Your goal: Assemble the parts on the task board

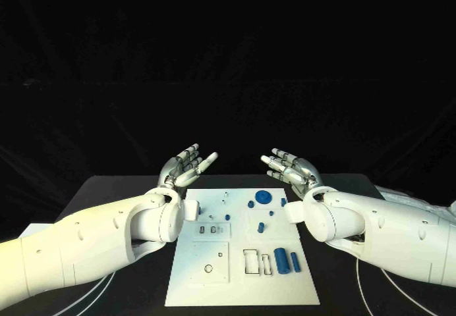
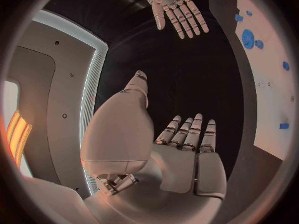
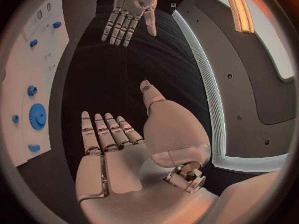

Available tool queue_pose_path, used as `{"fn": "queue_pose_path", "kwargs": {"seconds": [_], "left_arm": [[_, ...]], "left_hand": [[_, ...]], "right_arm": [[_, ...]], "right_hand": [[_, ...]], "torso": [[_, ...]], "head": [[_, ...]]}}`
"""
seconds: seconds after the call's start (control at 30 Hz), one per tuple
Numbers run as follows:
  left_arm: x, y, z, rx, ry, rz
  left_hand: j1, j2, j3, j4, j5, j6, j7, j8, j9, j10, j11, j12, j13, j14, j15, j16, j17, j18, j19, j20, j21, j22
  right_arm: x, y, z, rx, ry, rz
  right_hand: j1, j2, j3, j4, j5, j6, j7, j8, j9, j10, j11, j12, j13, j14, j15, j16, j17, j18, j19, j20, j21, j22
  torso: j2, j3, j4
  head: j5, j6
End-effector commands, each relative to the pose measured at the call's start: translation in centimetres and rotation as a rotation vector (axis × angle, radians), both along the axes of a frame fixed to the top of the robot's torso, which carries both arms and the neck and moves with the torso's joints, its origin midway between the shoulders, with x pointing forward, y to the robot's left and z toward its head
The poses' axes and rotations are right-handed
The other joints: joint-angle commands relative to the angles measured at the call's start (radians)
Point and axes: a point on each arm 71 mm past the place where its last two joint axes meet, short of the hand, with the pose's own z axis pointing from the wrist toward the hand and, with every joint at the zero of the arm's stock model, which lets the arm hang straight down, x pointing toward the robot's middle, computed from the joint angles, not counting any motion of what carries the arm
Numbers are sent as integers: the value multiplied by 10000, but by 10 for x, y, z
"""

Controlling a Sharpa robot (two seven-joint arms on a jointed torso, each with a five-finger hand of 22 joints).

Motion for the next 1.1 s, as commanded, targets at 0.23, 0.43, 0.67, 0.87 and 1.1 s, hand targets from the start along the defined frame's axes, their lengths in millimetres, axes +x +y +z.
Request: {"fn": "queue_pose_path", "kwargs": {"seconds": [0.23,0.43,0.67,0.87,1.1], "left_arm": [[0,-5,1,-328,-42,-580],[-5,13,13,-505,-1000,-1076],[-13,21,23,-500,-1137,-1271],[-21,23,31,-606,-1143,-1464],[-33,22,41,-869,-1076,-1797]], "left_hand": [[817,949,720,-3,-91,2860,1255,613,300,3329,448,567,284,3987,263,948,483,141,3195,199,1084,564],[1011,1381,718,-491,-148,5930,1003,1139,483,6839,18,1092,403,6145,-237,1489,625,511,6329,58,2078,881],[998,1616,529,-837,-152,6826,725,1150,402,8093,-338,1127,450,7595,-677,1752,984,521,7724,-365,2388,890],[983,1725,436,-975,-147,7103,647,1034,363,8451,-441,958,449,7996,-807,1713,1250,514,8197,-502,2415,848],[1020,1789,359,-1144,-147,7336,568,882,367,8753,-542,749,453,8554,-971,1772,1662,514,8716,-675,2509,845]], "right_arm": [[1,16,-1,-274,569,2752],[16,-25,31,-4077,-2751,1662],[18,-31,45,-5455,-3560,1795],[22,-32,56,-7234,-4224,1993],[23,-25,65,-10502,-4820,2474]], "right_hand": [[1784,302,775,-1314,58,5076,855,598,324,5635,-287,818,239,5915,-431,982,277,1207,4574,12,1321,472],[1608,165,1373,-1546,60,6207,677,495,309,6514,-524,654,236,6777,-656,890,284,1240,5225,-233,1513,408],[1367,-57,1996,-1708,89,6737,562,389,334,7185,-725,459,250,7479,-862,791,295,1243,5795,-476,1741,405],[1218,-286,2509,-1826,76,7119,437,349,342,7768,-894,319,254,8291,-1131,804,291,1220,6459,-816,2206,566],[1337,-586,2544,-1965,-201,7435,194,374,361,8265,-1228,302,270,10607,-1828,1704,835,1238,7883,-1542,3542,1219]], "torso": [[2,-2,-2],[600,66,106],[973,86,147],[1273,91,215],[1663,99,305]], "head": [[1,-2],[-115,216],[-181,328],[-278,480],[-431,628]]}}
